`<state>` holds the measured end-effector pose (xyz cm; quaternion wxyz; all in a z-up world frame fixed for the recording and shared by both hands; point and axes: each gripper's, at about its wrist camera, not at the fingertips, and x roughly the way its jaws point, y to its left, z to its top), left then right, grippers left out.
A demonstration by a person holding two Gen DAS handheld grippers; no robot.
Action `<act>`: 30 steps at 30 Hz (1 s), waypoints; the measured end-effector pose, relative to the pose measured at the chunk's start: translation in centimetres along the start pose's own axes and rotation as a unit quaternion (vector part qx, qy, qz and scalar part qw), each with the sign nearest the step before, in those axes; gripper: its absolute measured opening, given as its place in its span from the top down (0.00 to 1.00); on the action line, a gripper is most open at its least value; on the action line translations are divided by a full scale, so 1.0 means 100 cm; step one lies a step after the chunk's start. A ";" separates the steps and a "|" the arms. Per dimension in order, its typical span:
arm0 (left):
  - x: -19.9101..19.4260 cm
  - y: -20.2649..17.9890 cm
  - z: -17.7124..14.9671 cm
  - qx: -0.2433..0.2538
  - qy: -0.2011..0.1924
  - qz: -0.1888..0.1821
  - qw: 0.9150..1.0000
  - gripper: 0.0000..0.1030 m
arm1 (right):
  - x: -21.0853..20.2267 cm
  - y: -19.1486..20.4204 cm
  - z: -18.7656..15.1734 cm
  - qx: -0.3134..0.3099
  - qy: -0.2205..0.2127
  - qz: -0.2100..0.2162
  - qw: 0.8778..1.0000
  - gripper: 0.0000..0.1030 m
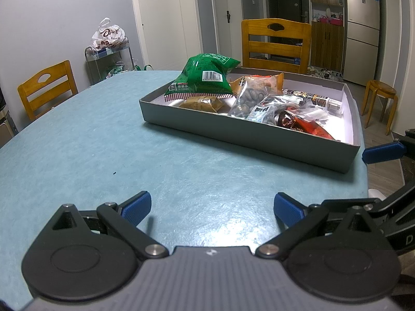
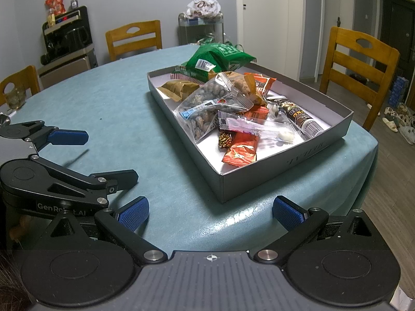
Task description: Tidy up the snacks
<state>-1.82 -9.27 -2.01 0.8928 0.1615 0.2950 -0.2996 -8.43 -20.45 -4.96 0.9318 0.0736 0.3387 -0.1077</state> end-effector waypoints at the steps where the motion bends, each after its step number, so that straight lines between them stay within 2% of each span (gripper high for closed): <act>1: 0.000 0.000 0.000 0.000 0.000 0.000 1.000 0.01 | 0.000 0.000 0.000 0.000 0.000 0.000 1.000 0.00; 18: -0.001 0.001 0.000 0.000 0.000 0.000 1.000 0.01 | 0.000 0.000 0.000 0.000 0.000 0.000 1.000 0.00; 30: 0.000 0.004 -0.002 -0.012 -0.002 -0.018 1.000 0.01 | -0.001 0.000 0.000 0.000 0.000 0.000 1.000 0.00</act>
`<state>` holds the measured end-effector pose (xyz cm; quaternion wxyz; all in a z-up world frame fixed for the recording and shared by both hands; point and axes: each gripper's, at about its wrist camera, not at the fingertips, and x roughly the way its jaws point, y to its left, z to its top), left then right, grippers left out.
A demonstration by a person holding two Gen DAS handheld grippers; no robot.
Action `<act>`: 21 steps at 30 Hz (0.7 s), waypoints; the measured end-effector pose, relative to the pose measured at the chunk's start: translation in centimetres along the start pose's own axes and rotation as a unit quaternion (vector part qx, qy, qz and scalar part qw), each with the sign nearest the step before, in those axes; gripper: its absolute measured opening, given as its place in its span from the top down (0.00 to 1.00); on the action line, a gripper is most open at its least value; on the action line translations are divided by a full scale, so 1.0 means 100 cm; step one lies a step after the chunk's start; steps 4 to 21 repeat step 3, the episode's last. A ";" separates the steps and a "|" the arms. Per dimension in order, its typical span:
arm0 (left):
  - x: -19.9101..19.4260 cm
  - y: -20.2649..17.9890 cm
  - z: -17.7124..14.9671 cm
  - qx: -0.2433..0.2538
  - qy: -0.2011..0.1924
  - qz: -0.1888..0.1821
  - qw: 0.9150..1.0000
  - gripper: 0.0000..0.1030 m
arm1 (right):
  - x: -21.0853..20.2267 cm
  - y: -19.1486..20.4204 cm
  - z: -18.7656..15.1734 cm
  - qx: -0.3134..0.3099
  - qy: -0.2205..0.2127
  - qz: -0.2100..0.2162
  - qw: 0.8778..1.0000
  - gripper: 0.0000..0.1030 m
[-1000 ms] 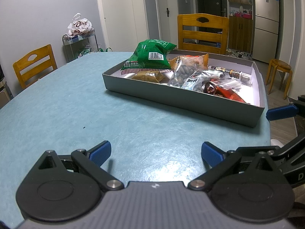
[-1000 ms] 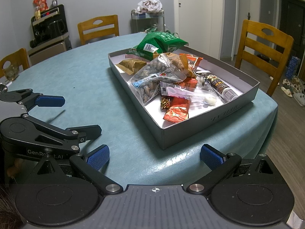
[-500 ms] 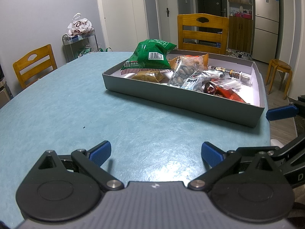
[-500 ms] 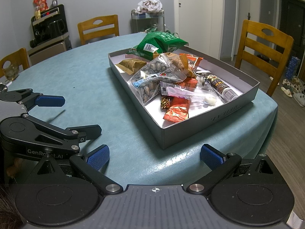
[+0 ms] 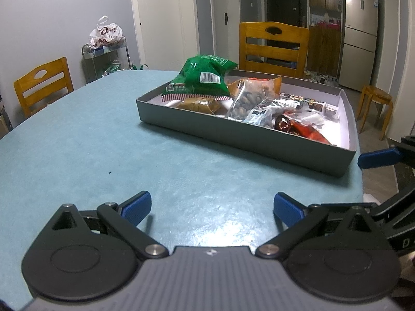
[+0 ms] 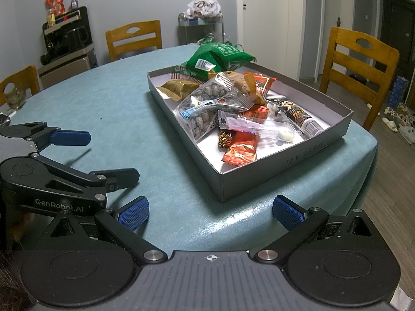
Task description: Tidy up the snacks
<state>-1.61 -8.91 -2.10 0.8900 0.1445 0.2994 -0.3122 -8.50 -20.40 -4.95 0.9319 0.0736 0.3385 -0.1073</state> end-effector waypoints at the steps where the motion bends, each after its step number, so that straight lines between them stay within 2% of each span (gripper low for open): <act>1: 0.001 0.000 0.000 0.001 0.003 0.001 1.000 0.01 | 0.000 0.000 0.000 -0.001 0.000 -0.001 1.000 0.00; 21: 0.001 -0.001 0.000 0.003 0.005 0.005 1.000 0.01 | 0.000 0.000 -0.001 -0.002 0.000 -0.003 1.000 0.00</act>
